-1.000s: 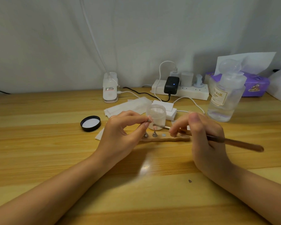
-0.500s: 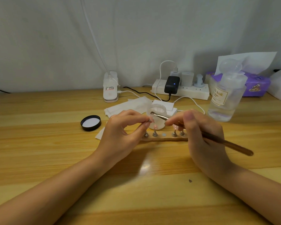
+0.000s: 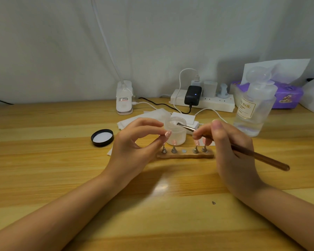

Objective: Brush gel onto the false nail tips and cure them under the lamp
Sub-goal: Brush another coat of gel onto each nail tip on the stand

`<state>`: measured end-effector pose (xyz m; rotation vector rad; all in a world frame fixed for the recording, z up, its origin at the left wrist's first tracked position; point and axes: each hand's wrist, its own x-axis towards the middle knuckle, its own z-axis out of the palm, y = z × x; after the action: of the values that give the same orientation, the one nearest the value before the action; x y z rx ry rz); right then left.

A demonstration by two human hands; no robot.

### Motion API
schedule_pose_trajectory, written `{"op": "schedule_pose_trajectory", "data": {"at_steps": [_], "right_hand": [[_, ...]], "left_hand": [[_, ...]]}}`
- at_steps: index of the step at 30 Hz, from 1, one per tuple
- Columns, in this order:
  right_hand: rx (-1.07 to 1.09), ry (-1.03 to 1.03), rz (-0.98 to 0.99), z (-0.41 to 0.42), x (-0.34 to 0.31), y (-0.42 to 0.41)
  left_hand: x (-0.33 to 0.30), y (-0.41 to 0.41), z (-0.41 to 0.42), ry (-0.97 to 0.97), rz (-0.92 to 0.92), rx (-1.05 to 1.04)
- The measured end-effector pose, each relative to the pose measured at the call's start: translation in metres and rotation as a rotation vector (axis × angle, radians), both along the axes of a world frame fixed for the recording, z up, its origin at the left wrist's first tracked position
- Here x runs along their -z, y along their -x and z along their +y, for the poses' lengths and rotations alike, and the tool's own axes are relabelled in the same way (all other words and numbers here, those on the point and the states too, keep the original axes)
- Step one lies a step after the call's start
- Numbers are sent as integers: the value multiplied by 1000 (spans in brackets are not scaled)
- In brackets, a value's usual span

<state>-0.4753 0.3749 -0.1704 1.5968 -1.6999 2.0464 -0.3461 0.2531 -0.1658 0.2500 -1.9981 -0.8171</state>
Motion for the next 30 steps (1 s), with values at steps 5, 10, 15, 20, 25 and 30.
{"op": "schedule_pose_trajectory", "data": {"at_steps": [5, 10, 15, 20, 25, 30], "right_hand": [[33, -21, 142, 1, -1, -1], [32, 0, 294, -1, -1, -4], [11, 21, 302, 3, 2, -2], [16, 23, 182, 2, -1, -4], [8, -52, 224, -1, -1, -4], [13, 8, 212, 3, -1, -4]], "left_hand": [[0, -2, 0, -45, -45, 34], [-1, -1, -1, -31, -51, 28], [-1, -1, 0, -30, -49, 24], [-1, -1, 0, -36, -64, 20], [-1, -2, 0, -33, -73, 9], [-2, -1, 0, -36, -69, 12]]}}
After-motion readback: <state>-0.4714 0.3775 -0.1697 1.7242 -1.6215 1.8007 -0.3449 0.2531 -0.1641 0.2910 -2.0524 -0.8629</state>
